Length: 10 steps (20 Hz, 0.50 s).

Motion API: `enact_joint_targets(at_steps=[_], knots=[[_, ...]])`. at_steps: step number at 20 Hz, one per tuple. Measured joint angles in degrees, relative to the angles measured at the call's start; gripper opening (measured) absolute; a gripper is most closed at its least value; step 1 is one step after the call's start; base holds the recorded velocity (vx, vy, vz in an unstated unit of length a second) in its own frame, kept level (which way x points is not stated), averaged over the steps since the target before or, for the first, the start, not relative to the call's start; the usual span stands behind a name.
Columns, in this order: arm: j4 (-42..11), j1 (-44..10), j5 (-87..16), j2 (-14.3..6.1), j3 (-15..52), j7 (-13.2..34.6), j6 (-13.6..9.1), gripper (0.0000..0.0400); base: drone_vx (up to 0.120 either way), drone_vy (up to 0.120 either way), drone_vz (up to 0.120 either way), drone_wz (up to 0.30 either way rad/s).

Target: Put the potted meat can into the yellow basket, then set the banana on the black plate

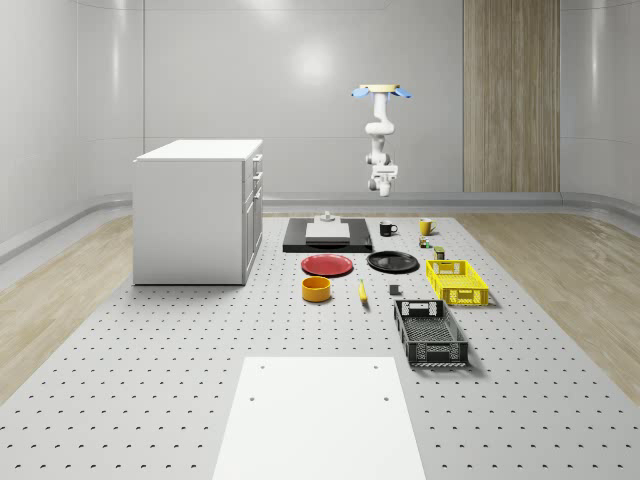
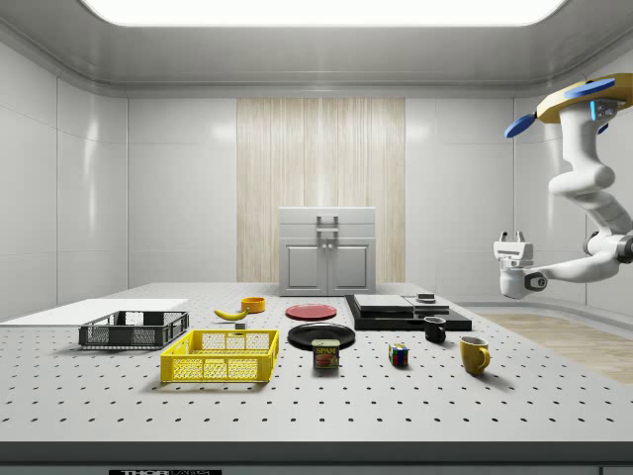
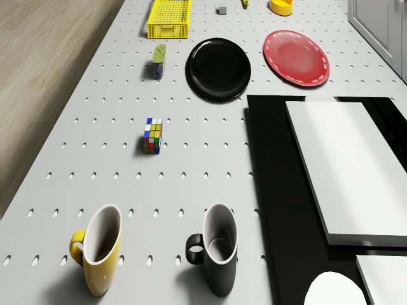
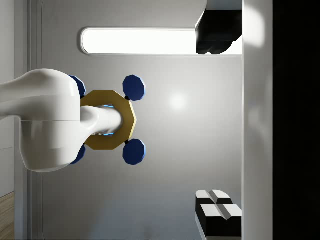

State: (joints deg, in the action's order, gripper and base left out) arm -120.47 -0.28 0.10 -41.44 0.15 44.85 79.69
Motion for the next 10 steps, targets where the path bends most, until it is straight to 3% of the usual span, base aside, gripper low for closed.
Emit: enact_joint_targets(at_steps=[10], knots=[[3.3,-0.1,0.0,1.2,0.1,0.0,-1.6,0.0400,0.120,0.120,0.000,0.000]])
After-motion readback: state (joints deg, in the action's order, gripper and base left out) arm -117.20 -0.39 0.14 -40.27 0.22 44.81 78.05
